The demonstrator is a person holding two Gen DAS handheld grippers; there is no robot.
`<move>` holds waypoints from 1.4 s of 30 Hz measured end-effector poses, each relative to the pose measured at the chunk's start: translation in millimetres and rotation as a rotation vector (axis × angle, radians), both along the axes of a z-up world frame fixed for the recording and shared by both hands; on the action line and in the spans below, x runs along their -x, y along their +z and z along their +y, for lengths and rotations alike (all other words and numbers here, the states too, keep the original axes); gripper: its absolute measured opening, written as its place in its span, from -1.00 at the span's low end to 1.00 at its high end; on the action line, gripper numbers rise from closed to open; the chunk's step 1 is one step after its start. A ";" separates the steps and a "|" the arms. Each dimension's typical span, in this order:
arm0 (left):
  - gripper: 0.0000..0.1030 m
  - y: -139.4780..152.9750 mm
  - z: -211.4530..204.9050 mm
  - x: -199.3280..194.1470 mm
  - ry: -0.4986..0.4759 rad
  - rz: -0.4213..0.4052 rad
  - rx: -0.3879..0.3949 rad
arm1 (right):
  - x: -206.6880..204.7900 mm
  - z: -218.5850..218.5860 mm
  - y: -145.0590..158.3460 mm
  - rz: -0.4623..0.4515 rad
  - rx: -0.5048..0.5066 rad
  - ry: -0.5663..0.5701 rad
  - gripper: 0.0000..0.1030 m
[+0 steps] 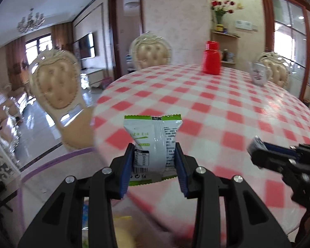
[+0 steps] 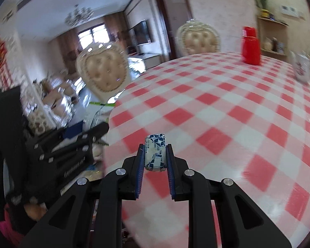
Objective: Organize snacks
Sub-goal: 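Carry both snacks over the container and open both grippers to drop them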
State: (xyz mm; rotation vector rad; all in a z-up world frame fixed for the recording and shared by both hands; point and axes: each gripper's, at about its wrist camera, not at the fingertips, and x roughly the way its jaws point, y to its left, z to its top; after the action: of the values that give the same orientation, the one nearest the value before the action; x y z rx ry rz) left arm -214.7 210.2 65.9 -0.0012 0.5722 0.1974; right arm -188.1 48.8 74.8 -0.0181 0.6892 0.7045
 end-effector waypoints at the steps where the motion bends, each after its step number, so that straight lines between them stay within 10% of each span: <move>1: -0.25 0.9 8.9 1.1 0.005 0.007 -0.005 | 3.7 10.5 -1.5 0.004 0.010 0.024 -0.62; 11: -0.22 19.8 100.1 44.8 -0.002 0.160 -0.123 | 48.9 113.0 -5.4 -0.016 0.121 0.291 -0.62; 20: -0.02 17.1 150.5 64.4 0.068 0.172 -0.065 | 57.9 174.3 -10.5 -0.010 0.169 0.400 -0.62; 22: 0.60 19.9 159.3 64.6 0.123 0.139 -0.036 | 54.9 180.1 -7.4 -0.013 0.158 0.385 -0.46; 26: 0.96 32.8 177.9 70.0 0.206 0.046 0.048 | 45.0 185.2 -5.5 -0.006 0.151 0.344 0.65; 32: 0.96 51.6 193.8 93.8 0.411 -0.057 0.105 | 33.9 179.2 -9.8 0.059 0.156 0.281 0.69; 42: 0.96 33.6 177.7 68.0 0.306 0.133 0.198 | 25.2 175.3 -30.6 0.204 0.365 0.150 0.69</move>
State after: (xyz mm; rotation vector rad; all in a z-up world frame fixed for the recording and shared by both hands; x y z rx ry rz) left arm -282.7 387.9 99.5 -0.2708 0.7217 0.4401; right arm -213.3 224.1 44.2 -0.3397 1.0138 0.7216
